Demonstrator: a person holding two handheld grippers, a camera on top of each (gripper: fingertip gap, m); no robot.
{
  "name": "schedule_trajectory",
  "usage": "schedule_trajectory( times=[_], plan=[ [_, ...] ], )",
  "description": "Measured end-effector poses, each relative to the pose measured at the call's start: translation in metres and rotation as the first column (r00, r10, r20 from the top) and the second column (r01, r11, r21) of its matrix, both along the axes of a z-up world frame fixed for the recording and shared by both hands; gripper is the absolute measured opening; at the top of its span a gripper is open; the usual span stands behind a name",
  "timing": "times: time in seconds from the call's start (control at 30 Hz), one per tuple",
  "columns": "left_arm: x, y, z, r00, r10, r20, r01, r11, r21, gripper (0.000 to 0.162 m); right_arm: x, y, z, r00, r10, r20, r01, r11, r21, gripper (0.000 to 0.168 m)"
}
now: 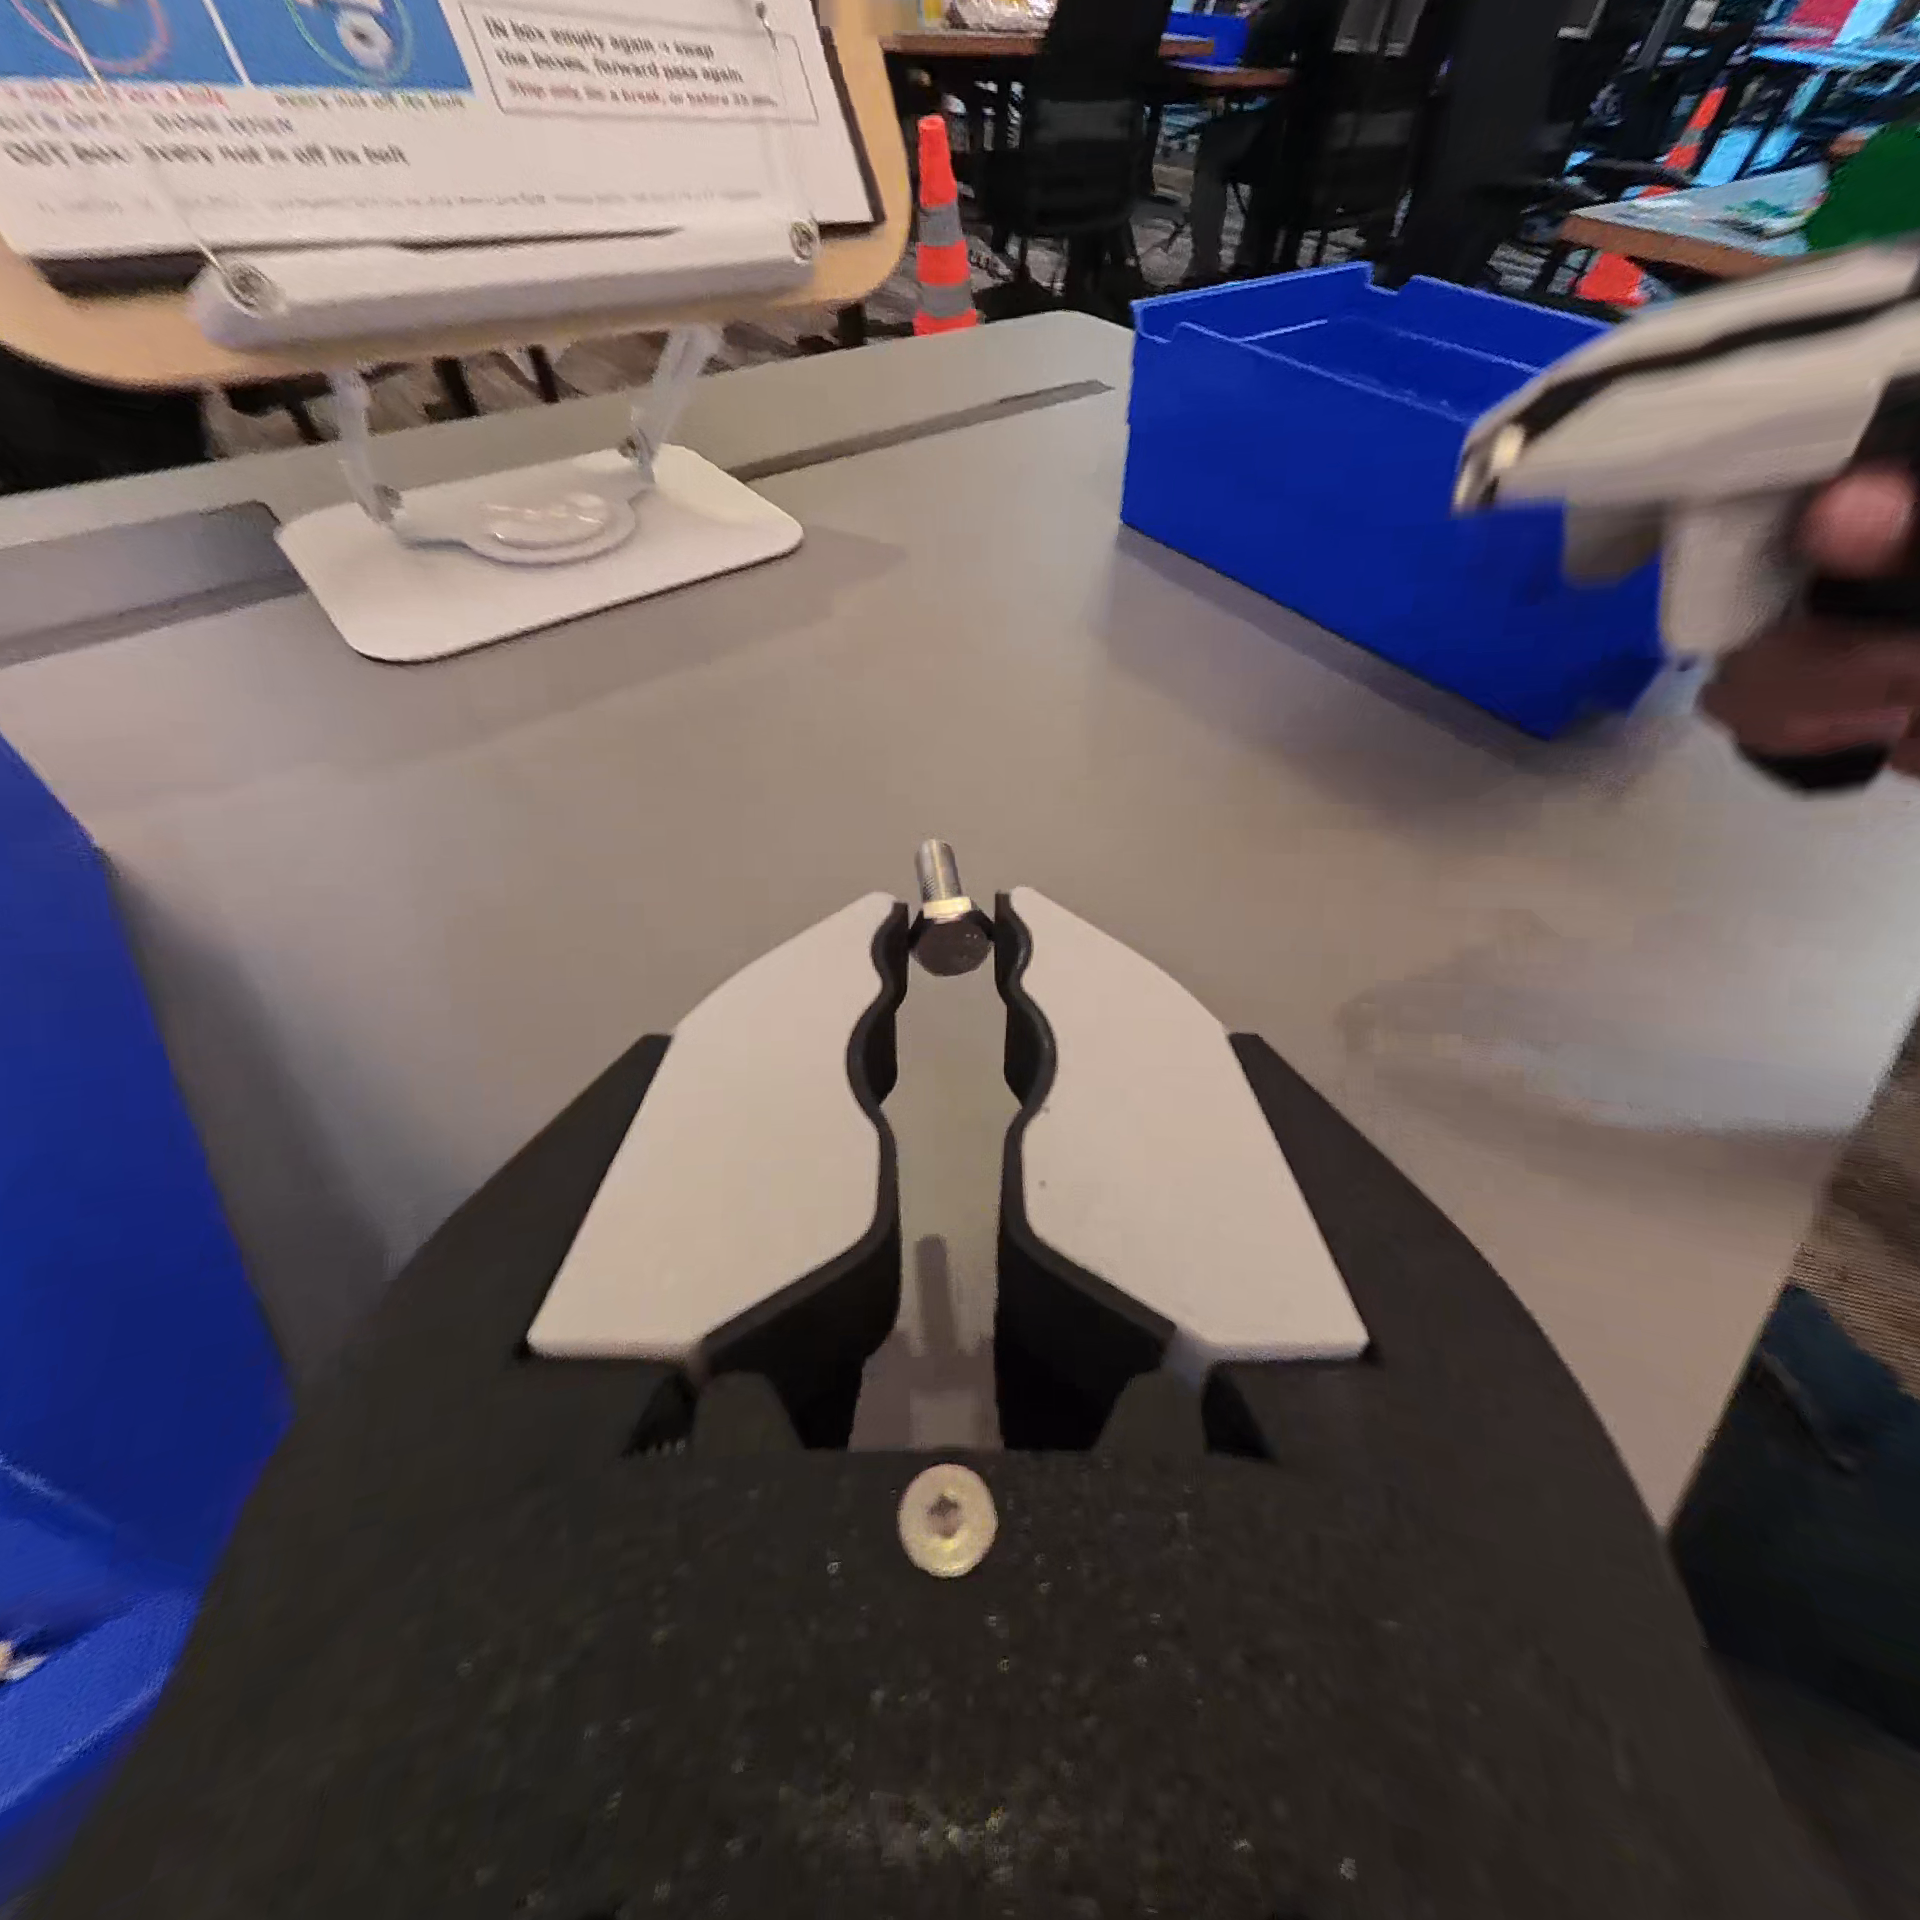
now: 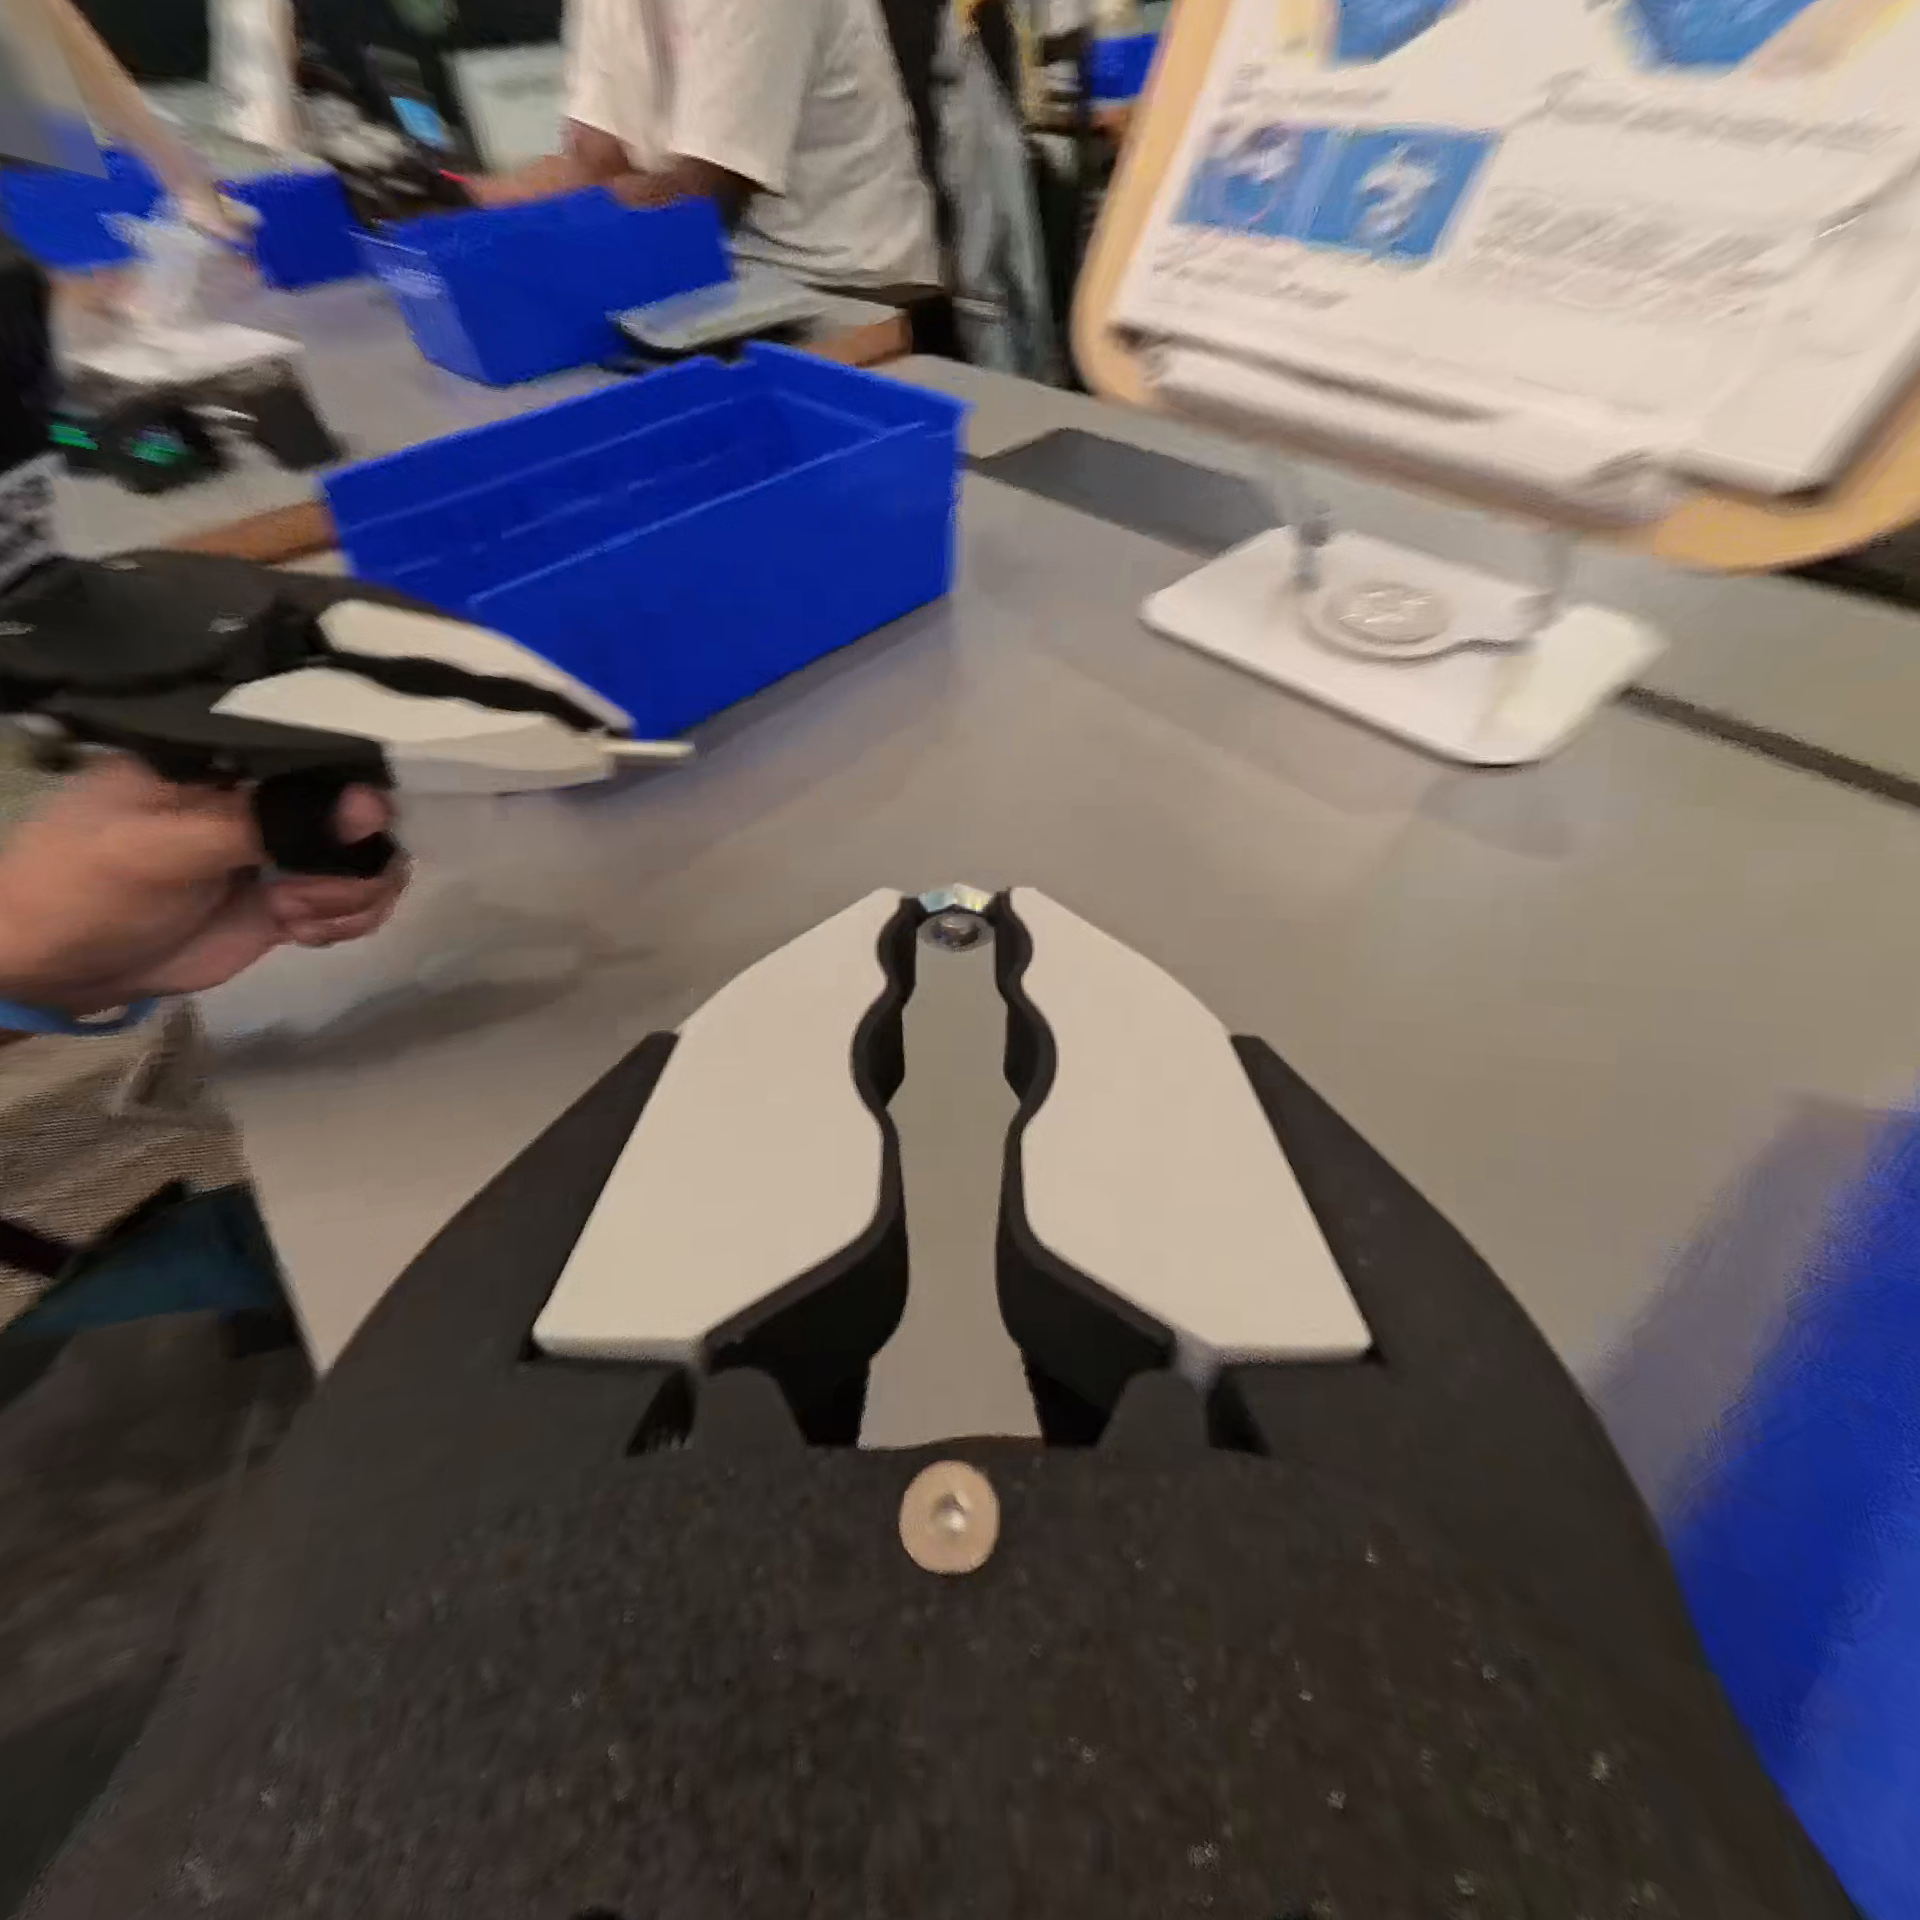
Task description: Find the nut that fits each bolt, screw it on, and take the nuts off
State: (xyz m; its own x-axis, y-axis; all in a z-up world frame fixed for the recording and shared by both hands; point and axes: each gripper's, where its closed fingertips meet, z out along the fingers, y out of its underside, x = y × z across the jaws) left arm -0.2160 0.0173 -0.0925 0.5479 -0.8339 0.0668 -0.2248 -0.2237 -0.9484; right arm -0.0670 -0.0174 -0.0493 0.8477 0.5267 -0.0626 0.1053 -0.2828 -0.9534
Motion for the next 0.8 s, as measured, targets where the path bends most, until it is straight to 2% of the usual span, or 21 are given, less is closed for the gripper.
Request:
schedule_trajectory(
  times=[0.1, 0.17, 0.2, 0.27, 0.3, 0.4, 0.47, 0.57, 0.63, 0.67, 0.73, 0.8],
  plan=[
    [0.000, -0.002, -0.002, 0.998, -0.043, 0.048, 0.046, 0.996, -0.071, 0.015, 0.097, -0.004, 0.036, 0.963, -0.202, 0.177, 0.214, 0.975, -0.053, 0.014],
    [-0.001, -0.002, -0.006, 0.998, -0.056, 0.033, 0.059, 0.994, -0.092, 0.015, 0.179, -0.014, 0.018, 0.872, -0.310, 0.378, 0.406, 0.890, -0.207, 0.014],
    [-0.001, -0.001, -0.006, 0.998, -0.058, 0.031, 0.061, 0.994, -0.093, 0.015, 0.214, -0.022, -0.004, 0.835, -0.310, 0.455, 0.480, 0.814, -0.327, 0.014],
    [0.002, -0.003, -0.006, 0.997, -0.075, 0.033, 0.078, 0.992, -0.101, 0.015, 0.257, -0.038, -0.056, 0.829, -0.195, 0.525, 0.514, 0.637, -0.575, 0.015],
    [0.005, -0.005, -0.008, 0.995, -0.093, 0.027, 0.095, 0.990, -0.109, 0.015, 0.270, -0.041, -0.079, 0.837, -0.137, 0.529, 0.503, 0.571, -0.649, 0.015],
    [0.012, -0.010, -0.014, 0.993, -0.122, -0.005, 0.121, 0.987, -0.105, 0.015, 0.296, -0.049, -0.127, 0.825, -0.026, 0.565, 0.527, 0.399, -0.750, 0.015],
    [0.016, -0.014, -0.018, 0.989, -0.141, -0.033, 0.137, 0.986, -0.098, 0.015, 0.303, -0.054, -0.143, 0.805, 0.050, 0.592, 0.541, 0.349, -0.765, 0.015],
    [0.021, -0.020, -0.021, 0.985, -0.167, -0.053, 0.162, 0.982, -0.094, 0.015, 0.303, -0.048, -0.142, 0.814, 0.025, 0.581, 0.531, 0.375, -0.760, 0.016],
    [0.022, -0.022, -0.021, 0.983, -0.174, -0.051, 0.169, 0.981, -0.096, 0.015, 0.308, -0.048, -0.135, 0.796, 0.006, 0.605, 0.552, 0.405, -0.729, 0.035],
    [0.023, -0.024, -0.021, 0.981, -0.186, -0.048, 0.180, 0.978, -0.101, 0.015, 0.307, -0.048, -0.127, 0.793, -0.020, 0.609, 0.557, 0.430, -0.711, 0.039],
    [0.024, -0.027, -0.019, 0.977, -0.211, -0.025, 0.207, 0.973, -0.101, 0.015, 0.290, -0.043, -0.097, 0.815, -0.112, 0.568, 0.527, 0.552, -0.647, 0.039],
    [0.027, -0.035, -0.015, 0.961, -0.277, 0.015, 0.277, 0.956, -0.102, 0.015, 0.250, -0.030, -0.052, 0.858, -0.163, 0.487, 0.424, 0.761, -0.491, 0.039]
  ],
)
